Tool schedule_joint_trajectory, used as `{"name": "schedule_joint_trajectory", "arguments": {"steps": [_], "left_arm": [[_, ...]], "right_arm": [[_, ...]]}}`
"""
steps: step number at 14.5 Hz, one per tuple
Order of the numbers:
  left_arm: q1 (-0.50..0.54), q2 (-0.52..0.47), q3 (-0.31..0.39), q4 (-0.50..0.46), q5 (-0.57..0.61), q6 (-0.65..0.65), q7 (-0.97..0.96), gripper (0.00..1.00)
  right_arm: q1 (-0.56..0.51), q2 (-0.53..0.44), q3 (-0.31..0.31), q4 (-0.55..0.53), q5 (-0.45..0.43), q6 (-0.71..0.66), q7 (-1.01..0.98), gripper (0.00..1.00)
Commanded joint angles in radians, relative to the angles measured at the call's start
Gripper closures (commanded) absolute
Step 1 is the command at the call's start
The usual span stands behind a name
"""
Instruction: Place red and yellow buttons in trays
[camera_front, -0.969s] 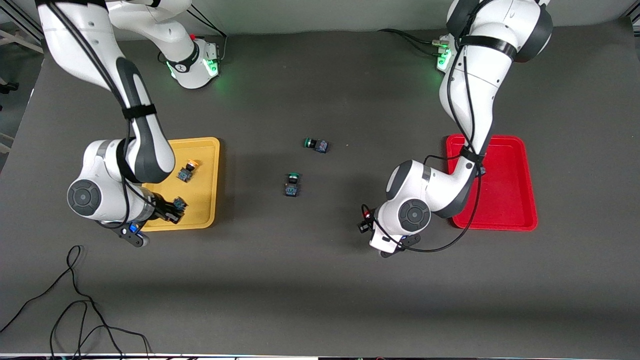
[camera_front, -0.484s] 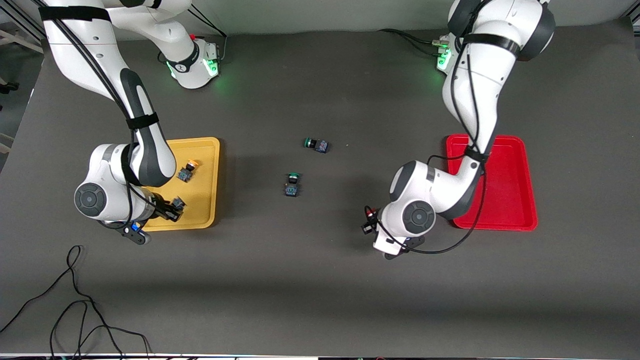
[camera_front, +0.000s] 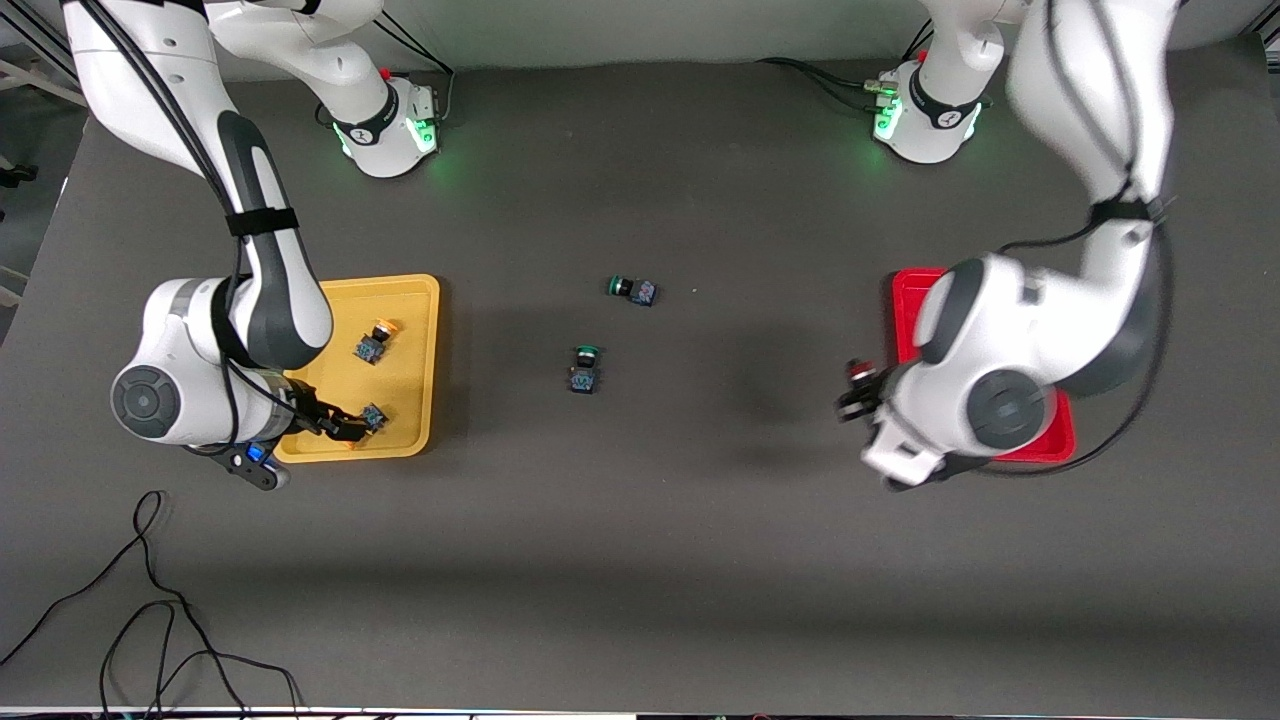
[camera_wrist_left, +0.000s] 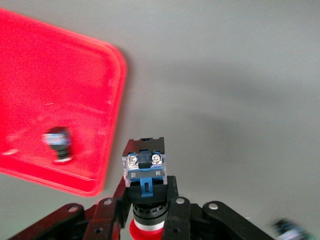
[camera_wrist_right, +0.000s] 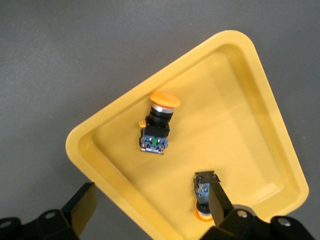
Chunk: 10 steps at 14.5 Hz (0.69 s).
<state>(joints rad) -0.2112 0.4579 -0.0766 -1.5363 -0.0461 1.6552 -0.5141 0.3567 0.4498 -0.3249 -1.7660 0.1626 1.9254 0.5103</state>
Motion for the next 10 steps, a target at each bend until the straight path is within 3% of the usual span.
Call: {"name": "schedule_joint_trajectory", "arguments": {"steps": [1,4,7,10], "left_arm": [[0.099,-0.137,-0.005,-0.282,0.091,0.11,0.206,1.0],[0.202,-0.134,-0.005,-0.402,0.166,0.271,0.371,1.0],[0.298,-0.107,-0.005,-0.524,0.225,0.515,0.494,1.0],[0.337,-0.067,-0.005,-0.556,0.226,0.604,0.528,1.0]], "right_arm": [[0.007,-0.007,-0.006,0.003,0.009,-0.017,0.007,0.0],[0.007,-0.007,-0.006,0.023,0.009,-0.017,0.019,0.0],[0.016,-0.01,-0.002,0.045,0.008,-0.017,0.034,0.0],[0.018,-0.072,-0.002,0.056,-0.005,-0.019,0.016,0.0]]}}
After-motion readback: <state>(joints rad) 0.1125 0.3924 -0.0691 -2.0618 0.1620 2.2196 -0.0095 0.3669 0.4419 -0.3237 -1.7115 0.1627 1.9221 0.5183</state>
